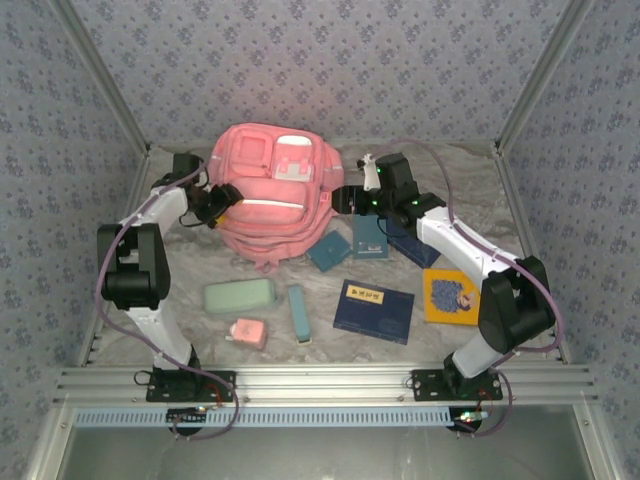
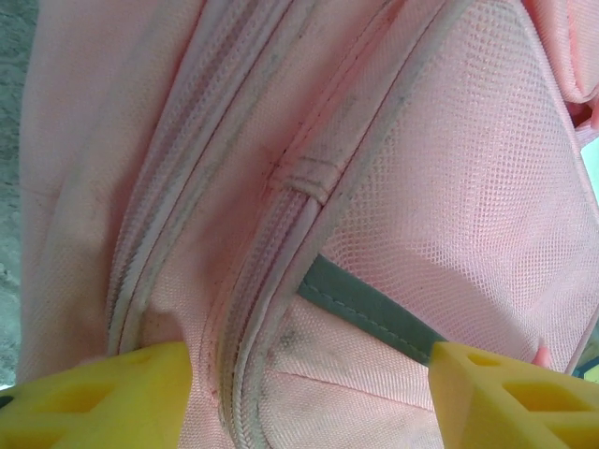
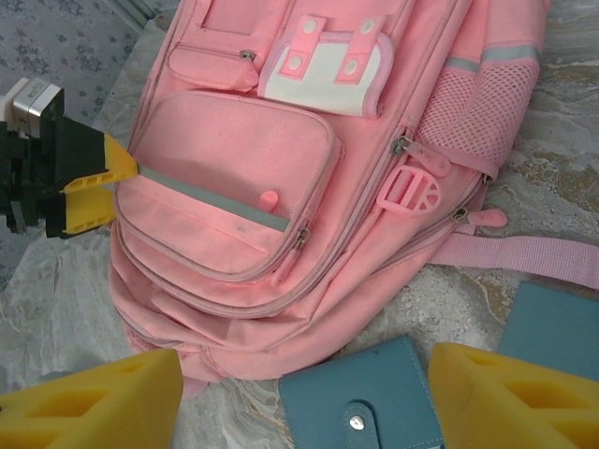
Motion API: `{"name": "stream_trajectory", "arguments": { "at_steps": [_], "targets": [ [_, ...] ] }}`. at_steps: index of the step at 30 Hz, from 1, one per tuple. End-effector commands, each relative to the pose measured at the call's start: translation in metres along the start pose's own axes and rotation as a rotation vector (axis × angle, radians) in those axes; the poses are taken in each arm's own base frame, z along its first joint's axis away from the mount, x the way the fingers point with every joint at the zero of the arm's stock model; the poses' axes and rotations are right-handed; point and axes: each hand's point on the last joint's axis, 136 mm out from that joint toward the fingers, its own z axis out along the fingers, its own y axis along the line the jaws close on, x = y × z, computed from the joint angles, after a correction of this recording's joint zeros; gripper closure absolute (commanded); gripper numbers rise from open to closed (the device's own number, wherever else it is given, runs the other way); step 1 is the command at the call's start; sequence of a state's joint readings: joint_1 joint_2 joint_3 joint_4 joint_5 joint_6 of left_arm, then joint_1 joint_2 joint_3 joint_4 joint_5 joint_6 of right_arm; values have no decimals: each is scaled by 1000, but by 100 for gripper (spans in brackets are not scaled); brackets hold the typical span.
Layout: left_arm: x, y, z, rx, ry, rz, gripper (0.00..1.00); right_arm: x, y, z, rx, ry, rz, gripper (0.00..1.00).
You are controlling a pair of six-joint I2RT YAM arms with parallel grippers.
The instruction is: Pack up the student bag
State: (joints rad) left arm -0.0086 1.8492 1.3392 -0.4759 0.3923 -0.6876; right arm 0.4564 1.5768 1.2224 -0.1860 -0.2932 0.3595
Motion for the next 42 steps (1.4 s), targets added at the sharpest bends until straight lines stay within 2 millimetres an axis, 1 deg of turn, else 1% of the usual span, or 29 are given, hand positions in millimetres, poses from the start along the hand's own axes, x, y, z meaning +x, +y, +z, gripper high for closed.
{"name": "stream_trajectory", "arguments": {
  "at_steps": [1,5,10,11,14,16,19,22,26,30,31,33,34,35,37,40,42],
  "targets": [
    [4,4,-9,-33,-3,23,31,-1,5,0,-17,13,-28,28],
    [8,0,-1,-15,17,19,32,-3,6,1,-23,7,-32,28],
    [14,-16,11,23,41,30,39,-9,10,3,-49,-11,-38,29],
    [14,-19,13,31,39,29,44,-10,13,4,-59,-15,-41,29],
    [11,-27,14,71,31,13,66,-12,19,4,-87,-25,-49,32],
    [8,-34,11,94,21,9,82,-13,22,5,-96,-30,-53,35],
    [4,-46,4,137,4,7,100,-14,24,6,-106,-33,-54,38],
    [0,-58,-5,177,-9,5,100,-14,28,8,-130,-30,-62,38],
    [-5,-75,-22,228,-31,2,100,-24,27,9,-116,-65,-103,35],
    [-8,-91,-39,264,-40,14,100,-42,8,18,-54,-151,-165,35],
    [-8,-93,-43,268,-40,14,100,-47,-1,22,-41,-177,-183,35],
    [-7,-98,-50,282,-43,18,100,-55,-7,29,-61,-244,-252,34],
    [-6,-99,-53,286,-44,20,100,-56,-11,32,-63,-281,-291,37],
    [-5,-100,-56,290,-46,22,100,-55,-14,35,-72,-312,-344,41],
    [-3,-102,-61,298,-46,30,100,-54,-10,43,-122,-345,-474,41],
    [-2,-102,-67,302,-43,35,100,-51,-16,60,-138,-261,-565,45],
    [-2,-100,-70,304,-44,32,100,-43,-23,69,-136,-199,-623,48]
  ]
}}
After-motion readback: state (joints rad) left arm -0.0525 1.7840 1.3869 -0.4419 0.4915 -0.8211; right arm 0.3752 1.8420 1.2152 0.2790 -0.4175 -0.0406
